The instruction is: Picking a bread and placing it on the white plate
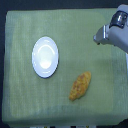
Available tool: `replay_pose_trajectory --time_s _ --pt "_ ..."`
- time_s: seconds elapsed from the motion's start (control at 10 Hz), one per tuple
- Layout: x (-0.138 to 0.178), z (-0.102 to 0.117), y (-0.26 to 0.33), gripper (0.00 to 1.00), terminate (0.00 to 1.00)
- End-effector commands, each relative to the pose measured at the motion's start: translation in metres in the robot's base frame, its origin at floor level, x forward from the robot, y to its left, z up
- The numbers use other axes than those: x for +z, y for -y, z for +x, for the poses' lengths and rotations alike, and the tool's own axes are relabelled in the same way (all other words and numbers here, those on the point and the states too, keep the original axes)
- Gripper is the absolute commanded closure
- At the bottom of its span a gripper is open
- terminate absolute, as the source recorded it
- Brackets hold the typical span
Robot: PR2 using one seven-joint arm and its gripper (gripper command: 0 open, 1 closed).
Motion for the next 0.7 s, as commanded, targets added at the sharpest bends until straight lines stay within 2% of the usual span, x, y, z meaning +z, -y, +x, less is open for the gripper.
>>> replay_pose_trajectory --time_s 0.0,0.4,0.6 --pt "-0.001 -0.001 -0.002 0.0 0.0" --pt "-0.018 -0.002 -0.014 0.0 0.0" --pt "-0.025 -0.01 -0.026 0.0 0.0"
